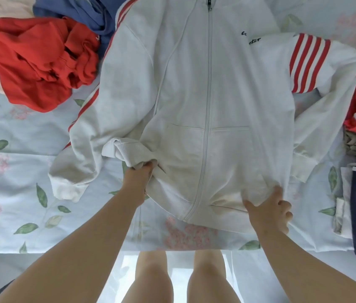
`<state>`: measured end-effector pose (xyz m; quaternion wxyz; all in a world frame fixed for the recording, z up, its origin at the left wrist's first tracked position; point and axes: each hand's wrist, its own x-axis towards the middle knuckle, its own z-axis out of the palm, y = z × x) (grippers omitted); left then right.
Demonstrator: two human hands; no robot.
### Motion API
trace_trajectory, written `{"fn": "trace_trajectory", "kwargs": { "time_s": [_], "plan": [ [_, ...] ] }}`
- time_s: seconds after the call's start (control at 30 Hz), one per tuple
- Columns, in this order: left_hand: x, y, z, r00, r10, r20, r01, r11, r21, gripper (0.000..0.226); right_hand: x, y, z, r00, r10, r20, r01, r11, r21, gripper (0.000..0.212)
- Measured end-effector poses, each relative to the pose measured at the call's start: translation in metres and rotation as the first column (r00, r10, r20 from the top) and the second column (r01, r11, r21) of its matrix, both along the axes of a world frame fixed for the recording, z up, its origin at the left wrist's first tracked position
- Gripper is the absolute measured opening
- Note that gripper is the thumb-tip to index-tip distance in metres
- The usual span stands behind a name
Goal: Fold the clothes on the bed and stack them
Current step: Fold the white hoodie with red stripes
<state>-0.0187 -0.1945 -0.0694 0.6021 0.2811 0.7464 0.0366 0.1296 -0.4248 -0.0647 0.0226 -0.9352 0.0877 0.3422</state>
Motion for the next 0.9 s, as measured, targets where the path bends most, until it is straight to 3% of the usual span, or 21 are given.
{"fn": "trace_trajectory", "kwargs": {
  "time_s": [0.13,0.2,0.3,0.37,0.43,0.57,0.7,0.8,0.9],
  "plan": [
    [0.003,0.013,0.004,0.999,0.046,0.000,-0.046,0.999,0.015,0.039,0.022,-0.004,0.001,0.993,-0.053,-0.106,0.062,0.995,0.080,0.037],
    [0.006,0.018,0.005,0.995,0.101,0.001,-0.101,0.995,0.001,0.034,0.030,-0.003,0.003,0.995,-0.039,-0.087,0.048,0.994,0.100,0.024],
    [0.013,0.017,0.008,0.988,0.150,0.025,-0.150,0.988,0.023,0.038,0.026,-0.005,0.006,0.987,-0.151,-0.051,0.156,0.981,0.114,0.041],
    [0.018,0.010,0.011,0.984,0.152,0.093,-0.159,0.985,0.071,0.048,0.014,-0.013,0.005,0.966,-0.239,-0.095,0.249,0.961,0.118,0.062],
    [0.020,-0.002,0.011,0.972,0.140,0.188,-0.159,0.983,0.091,0.062,0.004,-0.021,0.005,0.949,-0.278,-0.148,0.295,0.949,0.110,0.066],
    [0.018,-0.021,0.010,0.987,-0.037,0.153,0.016,0.991,0.132,0.059,0.002,-0.033,0.005,0.897,-0.396,-0.194,0.428,0.888,0.167,0.053],
    [0.007,-0.019,0.018,0.995,0.066,0.079,-0.075,0.989,0.124,0.038,0.000,-0.037,0.007,0.931,-0.317,-0.181,0.350,0.916,0.196,0.039],
    [0.002,-0.021,0.028,0.992,0.117,0.037,-0.120,0.988,0.100,0.021,0.004,-0.040,0.018,0.907,-0.400,-0.135,0.422,0.844,0.332,0.020],
    [-0.002,-0.033,0.041,0.983,0.183,-0.031,-0.177,0.974,0.140,0.023,0.008,-0.051,0.029,0.880,-0.472,-0.057,0.456,0.804,0.382,0.016]
  ]
}}
